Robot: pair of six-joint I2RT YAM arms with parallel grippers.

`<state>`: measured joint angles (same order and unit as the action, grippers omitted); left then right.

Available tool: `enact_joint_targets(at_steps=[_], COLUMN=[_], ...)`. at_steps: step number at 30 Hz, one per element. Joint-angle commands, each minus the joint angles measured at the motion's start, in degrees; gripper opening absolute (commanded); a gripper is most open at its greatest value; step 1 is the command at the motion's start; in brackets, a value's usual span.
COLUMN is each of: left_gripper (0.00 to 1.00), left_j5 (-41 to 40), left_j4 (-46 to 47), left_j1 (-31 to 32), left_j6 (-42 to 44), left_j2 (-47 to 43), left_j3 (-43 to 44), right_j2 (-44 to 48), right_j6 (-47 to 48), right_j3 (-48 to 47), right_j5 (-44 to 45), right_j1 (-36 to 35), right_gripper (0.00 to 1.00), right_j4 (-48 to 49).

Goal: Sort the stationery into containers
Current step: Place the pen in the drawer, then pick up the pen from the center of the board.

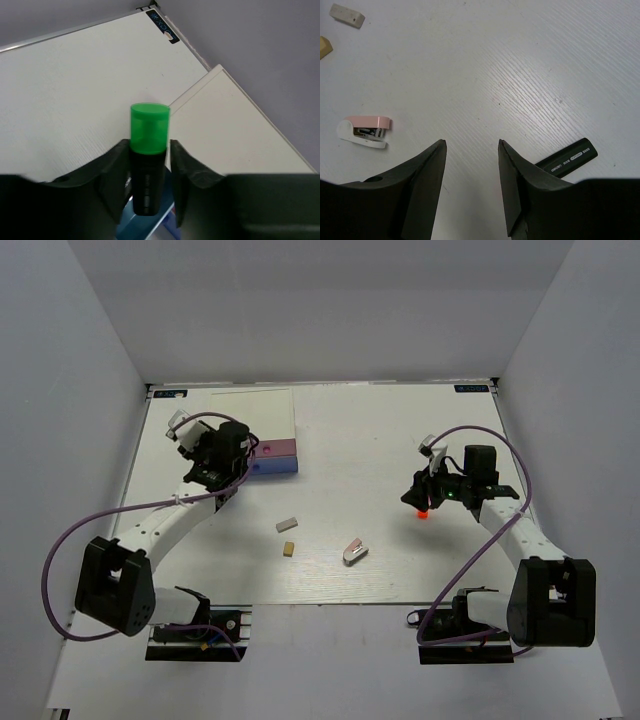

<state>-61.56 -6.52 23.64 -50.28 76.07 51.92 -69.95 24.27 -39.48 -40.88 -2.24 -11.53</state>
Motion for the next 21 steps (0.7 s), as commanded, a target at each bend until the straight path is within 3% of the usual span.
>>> enact_joint_targets(at_steps=[1, 3, 6, 12, 14, 16, 17, 19, 20, 21], left_gripper=[0.53, 0.63, 0.69, 0.74, 0.71, 0.62, 0.44, 0.27, 0.12, 0.06], left_j5=[1.09, 1.71, 2.41, 5.05, 5.66, 6.27, 6.80, 8.12, 8.91, 8.91], left_j4=[-2.09, -2.79, -2.27, -1.65, -1.65, -3.92, -4.89, -8.30, -9.37, -10.60], left_j1=[0.44, 0.44, 0.44, 0.44, 0.44, 0.44, 0.44, -0.35, -0.35, -0.35], left_j6=[-0.96, -0.43, 1.23, 4.84, 5.55, 5.55, 5.55, 5.55, 5.55, 5.55], left_j2=[-2.86, -4.79, -7.42, -12.43, -14.10, -16.39, -17.00, -18.23, -18.24, -18.24], left_j3=[-0.07, -0.07, -0.77, -1.30, -1.30, -1.30, -1.30, -1.30, -1.82, -1.82], right_j2=[-0.10, 0.08, 0.43, 0.17, 0.17, -0.01, -0.18, -0.45, -1.58, -2.02], right_j6=[0.51, 0.60, 0.78, 0.86, 0.86, 0.69, 0.43, -0.27, -2.02, -2.56], right_j3=[-0.68, -0.51, -0.16, -0.07, -0.15, -0.07, -0.15, -0.15, -0.94, -0.95], right_j5=[-0.51, -0.51, -0.51, -0.60, -0.43, -0.43, -0.25, 1.06, 2.29, 2.73], right_j1=[0.31, 0.39, 0.31, 0.39, 0.39, 0.31, 0.48, 0.39, 0.31, 0.39], right_gripper=[0.52, 0.53, 0.53, 0.53, 0.53, 0.53, 0.53, 0.49, 0.41, 0.35], right_j4=[2.04, 2.12, 2.21, 2.39, 2.57, 2.65, 2.57, 3.35, 3.44, 3.18])
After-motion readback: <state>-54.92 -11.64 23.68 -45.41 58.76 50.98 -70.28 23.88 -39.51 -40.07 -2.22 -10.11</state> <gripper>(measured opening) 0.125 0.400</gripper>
